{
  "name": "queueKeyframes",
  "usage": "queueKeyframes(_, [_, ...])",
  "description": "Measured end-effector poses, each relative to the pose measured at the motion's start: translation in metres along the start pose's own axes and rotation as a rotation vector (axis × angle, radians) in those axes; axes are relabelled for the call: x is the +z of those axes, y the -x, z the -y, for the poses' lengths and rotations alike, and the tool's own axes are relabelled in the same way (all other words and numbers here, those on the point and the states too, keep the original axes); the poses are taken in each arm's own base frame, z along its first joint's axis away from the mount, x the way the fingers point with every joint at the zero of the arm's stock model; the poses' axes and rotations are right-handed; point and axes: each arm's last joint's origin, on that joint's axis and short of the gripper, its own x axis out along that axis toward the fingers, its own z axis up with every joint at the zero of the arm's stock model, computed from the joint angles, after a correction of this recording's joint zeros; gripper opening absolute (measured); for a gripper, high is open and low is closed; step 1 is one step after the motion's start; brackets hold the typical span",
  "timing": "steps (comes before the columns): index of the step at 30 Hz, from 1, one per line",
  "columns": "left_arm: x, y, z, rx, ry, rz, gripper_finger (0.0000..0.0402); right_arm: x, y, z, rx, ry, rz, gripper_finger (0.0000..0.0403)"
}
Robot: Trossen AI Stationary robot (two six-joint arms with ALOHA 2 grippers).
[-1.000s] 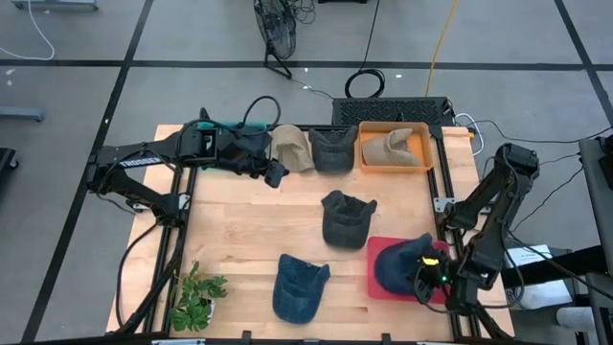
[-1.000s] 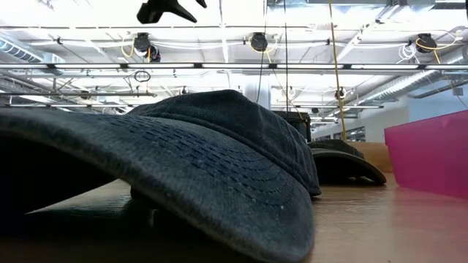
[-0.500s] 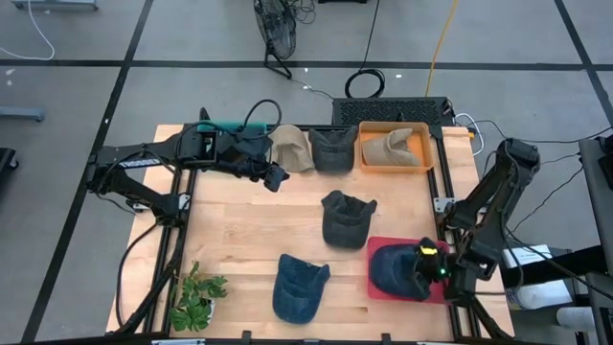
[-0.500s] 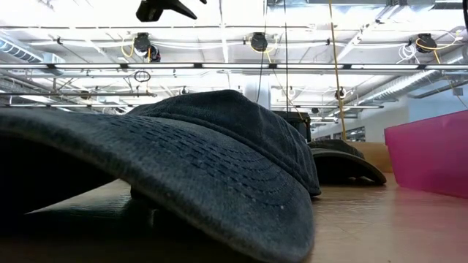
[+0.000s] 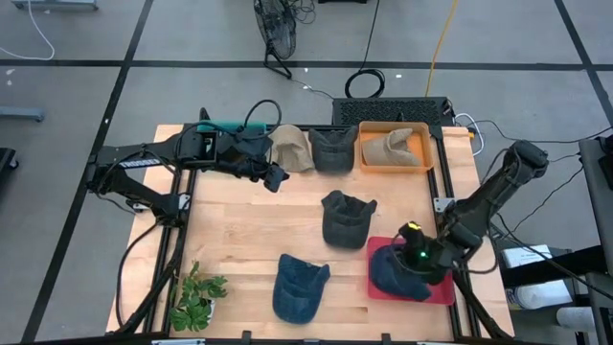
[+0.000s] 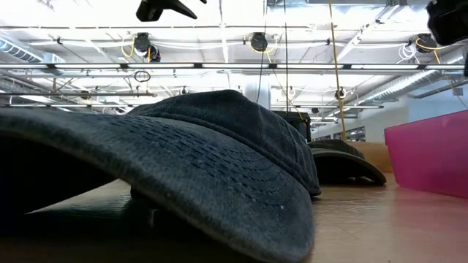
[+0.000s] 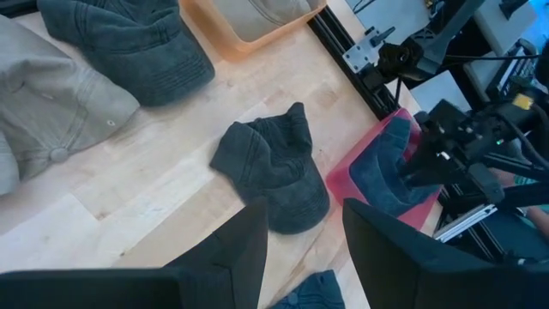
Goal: Pick & Place hat
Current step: Put the top blue cap into the red bin, then adjust the red bin
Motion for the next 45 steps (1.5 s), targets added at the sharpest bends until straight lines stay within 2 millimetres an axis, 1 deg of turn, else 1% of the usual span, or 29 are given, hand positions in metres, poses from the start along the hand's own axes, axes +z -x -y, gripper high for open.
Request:
queueKeyframes(4, [0.000, 0.000, 0.000, 0.000, -0.038, -0.001, 0.0163, 0.004, -0.012, -0.005, 0.112, -0.071, -0.009, 0.0090])
queueKeyframes(7, [0.000, 0.000, 0.000, -0.006, -0.050, -0.007, 0.0163, 0.010, -0.025, 0.002, 0.151, -0.068, 0.031, 0.0088])
queueKeyframes(10, [0.000, 0.000, 0.000, -0.012, -0.059, -0.013, 0.0163, 0.015, -0.036, 0.012, 0.130, -0.173, -0.056, 0.0088])
queueKeyframes(12, [0.000, 0.000, 0.000, -0.013, -0.072, -0.014, 0.0163, 0.017, -0.041, 0.018, 0.093, -0.206, -0.107, 0.0088])
queueKeyframes(15, [-0.001, 0.000, 0.000, -0.013, -0.077, -0.015, 0.0163, 0.019, -0.043, 0.022, 0.044, -0.230, -0.148, 0.0088])
queueKeyframes(19, [-0.001, 0.000, 0.001, -0.024, -0.090, -0.026, 0.0163, 0.019, -0.043, 0.027, -0.038, -0.308, -0.215, 0.0088])
queueKeyframes(25, [-0.001, 0.000, 0.001, -0.032, -0.119, -0.033, 0.0163, 0.016, -0.040, 0.036, -0.179, -0.372, -0.336, 0.0069])
queueKeyframes(30, [-0.001, 0.000, 0.001, -0.035, -0.122, -0.036, 0.0163, 0.016, -0.034, 0.039, -0.208, -0.390, -0.380, 0.0042])
queueKeyframes(34, [-0.001, 0.000, 0.001, -0.035, -0.122, -0.036, 0.0163, 0.019, -0.025, 0.044, -0.228, -0.407, -0.397, 0.0026])
queueKeyframes(42, [-0.001, 0.000, 0.001, -0.035, -0.122, -0.037, 0.0163, 0.028, -0.002, 0.049, -0.171, -0.437, -0.412, 0.0016])
queueKeyframes(45, [-0.001, 0.000, 0.001, -0.036, -0.121, -0.037, 0.0163, 0.031, 0.004, 0.048, -0.109, -0.442, -0.370, 0.0016])
